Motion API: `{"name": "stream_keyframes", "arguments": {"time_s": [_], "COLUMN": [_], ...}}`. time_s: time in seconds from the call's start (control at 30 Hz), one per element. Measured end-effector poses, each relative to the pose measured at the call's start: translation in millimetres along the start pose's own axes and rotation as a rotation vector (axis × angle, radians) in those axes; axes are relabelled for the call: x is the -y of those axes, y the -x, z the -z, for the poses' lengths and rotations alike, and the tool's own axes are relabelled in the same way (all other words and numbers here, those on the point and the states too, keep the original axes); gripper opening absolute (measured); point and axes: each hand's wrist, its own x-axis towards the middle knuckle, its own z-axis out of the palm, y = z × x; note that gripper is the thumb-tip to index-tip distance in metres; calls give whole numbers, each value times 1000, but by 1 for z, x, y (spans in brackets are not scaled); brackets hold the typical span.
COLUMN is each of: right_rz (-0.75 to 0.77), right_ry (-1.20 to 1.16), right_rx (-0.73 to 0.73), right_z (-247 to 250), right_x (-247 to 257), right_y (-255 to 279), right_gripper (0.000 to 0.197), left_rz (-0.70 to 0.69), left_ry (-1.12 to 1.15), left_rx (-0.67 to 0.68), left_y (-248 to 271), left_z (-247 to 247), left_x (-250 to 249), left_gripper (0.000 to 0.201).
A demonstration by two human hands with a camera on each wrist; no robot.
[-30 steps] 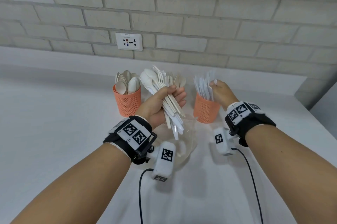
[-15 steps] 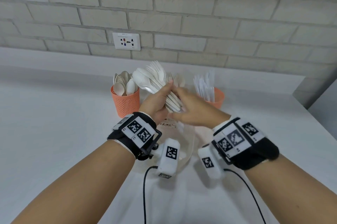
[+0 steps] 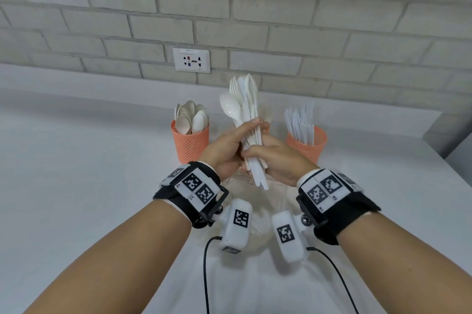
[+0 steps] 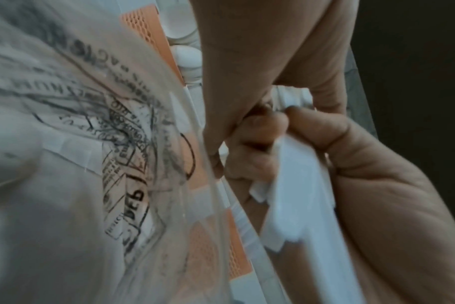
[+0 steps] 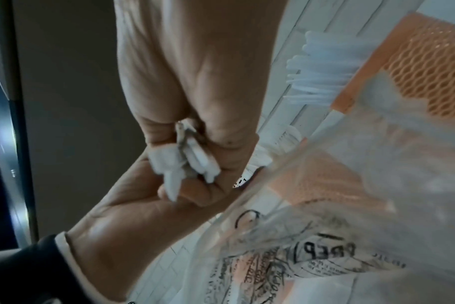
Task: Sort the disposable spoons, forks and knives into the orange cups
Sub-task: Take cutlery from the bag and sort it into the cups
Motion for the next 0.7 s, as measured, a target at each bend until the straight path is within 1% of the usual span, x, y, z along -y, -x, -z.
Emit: {"name": "stream_keyframes", "arguments": {"time_s": [0.03, 0.1, 0.13, 0.2, 0.27, 0.33, 0.37, 0.43, 0.47, 0.5, 0.53, 0.57, 0.63, 0.7], "right_rz": [-17, -52, -64, -84, -73, -7, 43, 216, 306, 379, 413, 415, 361, 336], "right_ry": [-40, -118, -126, -88, -12, 136, 248, 473, 550, 604, 642, 648, 604, 555], "right_rx": [14, 48, 57, 50, 2, -115, -214, -448, -542, -603, -626, -622, -575, -541], "right_z": [-1, -3, -3, -3, -4, -6, -7, -8, -8, -8, -7, -6, -5, -3], "right_x": [1, 4, 5, 4, 3, -1, -3, -6, -5, -4, -3, 0, 5, 7], "right_y": [1, 3, 3, 3, 3, 4, 4, 2, 1, 0, -2, -3, -3, -3], "right_gripper": [18, 10, 12, 27, 37, 36, 32, 16, 9, 8, 8, 7, 8, 9], "left_rz": [5, 6, 1, -21, -41, -52, -63, -79, -84, -87, -91, -88, -71, -45], "left_ry": [24, 29, 10, -12, 6, 49, 73, 121, 143, 166, 190, 207, 223, 237], "left_rx": [5, 2, -2, -14, -34, -61, -66, -68, -64, -59, -54, -54, -41, -20], "left_y": [1, 1, 1, 3, 3, 2, 1, 2, 2, 3, 4, 6, 8, 11], "left_z": [1, 3, 4, 4, 5, 5, 4, 3, 3, 3, 2, 2, 0, -3], "left_x": [-1, -1, 0, 0, 0, 2, 2, 1, 0, 0, 0, 1, 2, 1], "left_gripper": [17, 31, 37, 33, 27, 26, 25, 23, 22, 21, 22, 25, 28, 25]}}
